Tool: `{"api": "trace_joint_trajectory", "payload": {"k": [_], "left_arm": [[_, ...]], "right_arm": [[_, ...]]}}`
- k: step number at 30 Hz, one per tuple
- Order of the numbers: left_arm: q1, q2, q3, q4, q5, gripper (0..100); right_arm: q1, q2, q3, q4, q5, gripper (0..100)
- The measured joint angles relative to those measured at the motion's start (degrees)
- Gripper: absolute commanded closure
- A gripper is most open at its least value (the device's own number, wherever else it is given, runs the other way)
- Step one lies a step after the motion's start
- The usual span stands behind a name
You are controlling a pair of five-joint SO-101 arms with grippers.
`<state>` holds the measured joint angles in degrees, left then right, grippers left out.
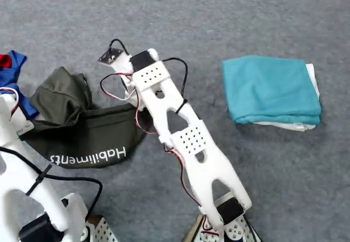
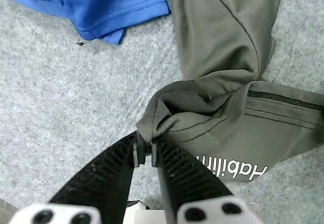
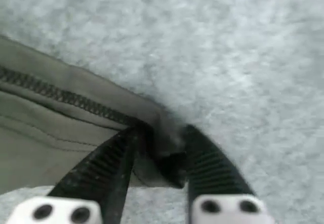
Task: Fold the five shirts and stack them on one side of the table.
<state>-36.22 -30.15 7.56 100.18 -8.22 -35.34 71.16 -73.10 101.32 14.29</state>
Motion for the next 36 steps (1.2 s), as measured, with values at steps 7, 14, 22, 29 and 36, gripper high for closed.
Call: {"api": "trace_joint_trajectory", "payload": {"k": [7,14,22,29,36], "left_arm": [[0.0,0.0,0.35,-0.62,0.0,98],[0.0,0.09,0.35,-4.13,2.29,98],[0.0,7.82,0.35,-7.56,2.29,98],[0.0,12.92,-1.85,-7.82,5.36,98],[0.0,13.63,-8.44,-7.82,7.12,98]], "right_arm": [[1.14,-8.79,14.86,-0.09,-2.46,99.4],[3.52,-30.42,41.85,-0.09,1.14,99.4],[8.35,-64.0,75.52,-0.09,10.99,99.4],[8.0,-94.15,99.43,-0.09,20.57,99.1],[-0.62,-123.96,113.32,-0.09,28.04,90.3]]}}
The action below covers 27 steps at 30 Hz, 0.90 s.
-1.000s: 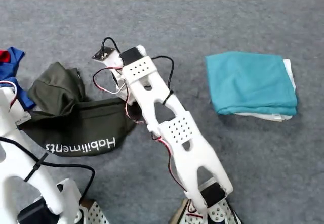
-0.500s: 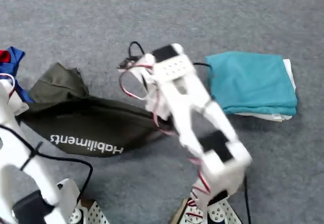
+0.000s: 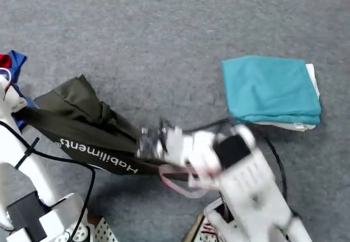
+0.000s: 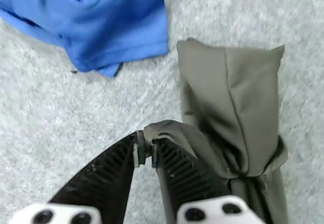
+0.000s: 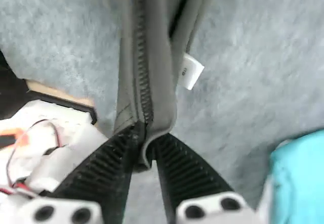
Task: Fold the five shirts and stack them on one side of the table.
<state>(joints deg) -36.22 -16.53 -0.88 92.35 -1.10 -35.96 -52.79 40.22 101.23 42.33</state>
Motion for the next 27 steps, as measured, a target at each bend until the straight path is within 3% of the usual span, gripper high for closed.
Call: {"api": "trace_joint_trajectory", "payload": {"k": [3,8,19,27], "left_arm": [[-0.53,0.0,-1.23,0.0,0.09,98],[-4.66,0.0,-2.99,0.0,3.69,98],[-11.08,0.0,-3.25,0.0,5.27,98],[-18.55,0.0,-3.16,-3.34,5.27,98]], "right_arm": [[-4.22,-9.32,-0.09,0.0,-3.6,78.0],[-5.63,-10.64,-7.74,0.18,-12.84,63.1],[-5.98,16.18,-34.46,0.18,-15.3,62.3],[-6.07,17.76,-44.13,0.18,-15.3,62.4]]}}
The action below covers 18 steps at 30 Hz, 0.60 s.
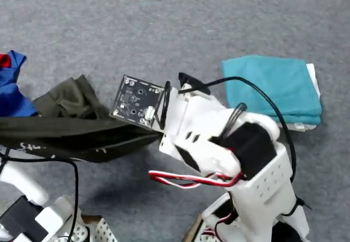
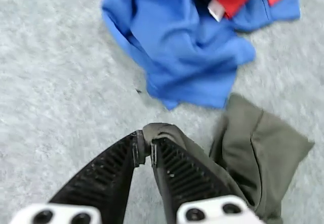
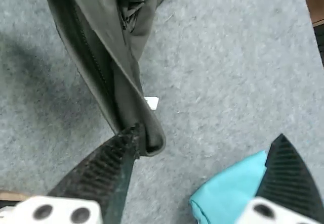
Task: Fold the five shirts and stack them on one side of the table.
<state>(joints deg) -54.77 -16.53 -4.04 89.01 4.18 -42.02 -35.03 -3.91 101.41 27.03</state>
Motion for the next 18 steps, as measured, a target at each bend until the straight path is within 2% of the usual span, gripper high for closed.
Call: {"api": "trace_joint_trajectory", "payload": {"k": [14,18], "left_arm": [[-0.44,0.0,6.68,-6.07,-0.79,98],[-0.44,0.0,6.68,-6.07,-0.79,98]], "right_arm": [[0.09,-17.58,-4.31,0.0,0.0,62.4],[0.09,-18.64,-9.14,0.0,-3.78,62.4]]}}
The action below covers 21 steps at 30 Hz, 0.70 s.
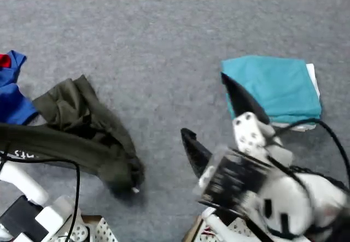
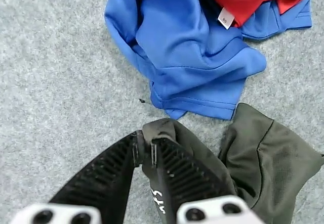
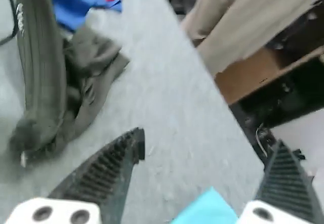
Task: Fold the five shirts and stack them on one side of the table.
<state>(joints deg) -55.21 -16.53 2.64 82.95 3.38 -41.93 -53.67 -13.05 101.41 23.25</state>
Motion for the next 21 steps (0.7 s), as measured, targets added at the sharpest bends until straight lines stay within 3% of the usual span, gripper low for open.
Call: {"api": "trace_joint_trajectory", "payload": {"k": [8,21], "left_arm": [[2.73,0.0,0.0,0.88,0.0,98],[5.89,0.0,0.18,4.22,-2.55,98]], "right_arm": [[0.09,9.23,5.01,-0.7,-2.29,62.4],[-0.44,49.67,14.77,-27.34,-7.91,62.4]]}}
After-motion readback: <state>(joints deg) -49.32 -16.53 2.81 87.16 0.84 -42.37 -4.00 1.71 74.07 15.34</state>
